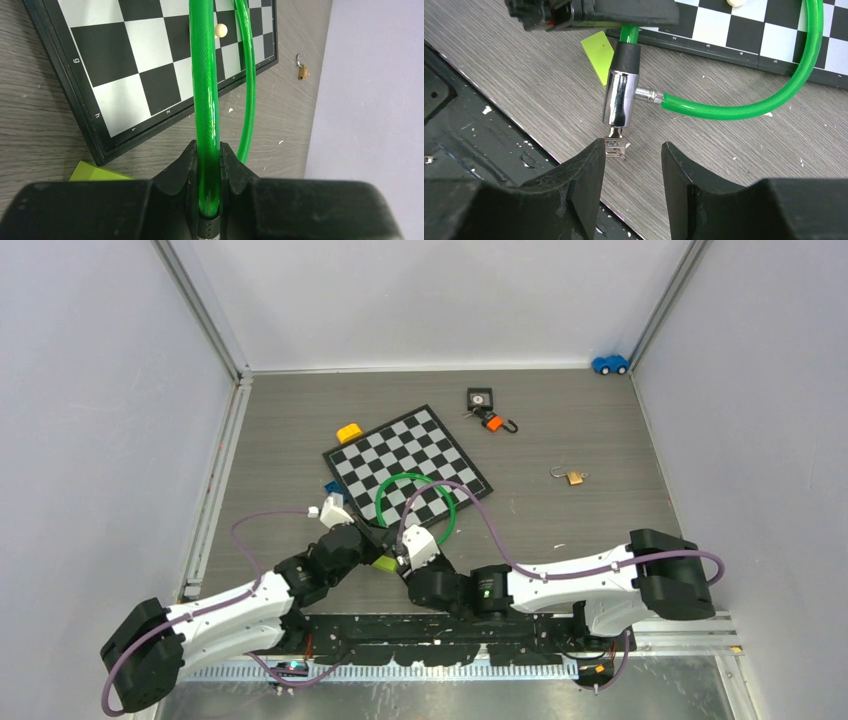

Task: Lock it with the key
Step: Lock the lock.

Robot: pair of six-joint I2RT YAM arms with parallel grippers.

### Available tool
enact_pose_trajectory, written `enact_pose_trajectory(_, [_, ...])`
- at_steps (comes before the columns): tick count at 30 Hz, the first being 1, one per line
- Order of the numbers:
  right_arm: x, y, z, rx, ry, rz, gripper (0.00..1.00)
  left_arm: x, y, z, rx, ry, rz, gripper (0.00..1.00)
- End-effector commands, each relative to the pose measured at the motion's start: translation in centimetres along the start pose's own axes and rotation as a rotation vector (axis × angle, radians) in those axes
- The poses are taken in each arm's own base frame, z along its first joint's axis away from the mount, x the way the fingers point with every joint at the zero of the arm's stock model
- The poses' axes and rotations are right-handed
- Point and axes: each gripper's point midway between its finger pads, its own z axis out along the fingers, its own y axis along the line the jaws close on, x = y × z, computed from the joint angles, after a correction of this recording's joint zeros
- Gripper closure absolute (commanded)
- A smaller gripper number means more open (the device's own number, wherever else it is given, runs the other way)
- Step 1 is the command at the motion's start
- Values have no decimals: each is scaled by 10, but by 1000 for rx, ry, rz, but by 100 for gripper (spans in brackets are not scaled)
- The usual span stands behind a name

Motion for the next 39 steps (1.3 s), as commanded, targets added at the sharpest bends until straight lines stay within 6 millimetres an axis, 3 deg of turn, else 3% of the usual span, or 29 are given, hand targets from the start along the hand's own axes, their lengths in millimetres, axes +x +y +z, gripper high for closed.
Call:
enact_pose_trajectory(1, [-10, 4, 2, 35, -12, 11, 50, -14, -25, -6, 27, -34, 22, 100])
enact_pose_trajectory(14, [-14, 18, 8, 25, -10, 11, 43, -9, -27, -2, 9, -7, 37, 100])
enact_pose_trajectory(27, [2, 8, 21, 134, 44, -37, 49, -9, -30, -3, 20, -7, 35, 100])
enact_pose_trajectory(39, [-3, 6, 14, 104, 2, 14, 83, -8, -34, -2, 41, -5, 32, 100])
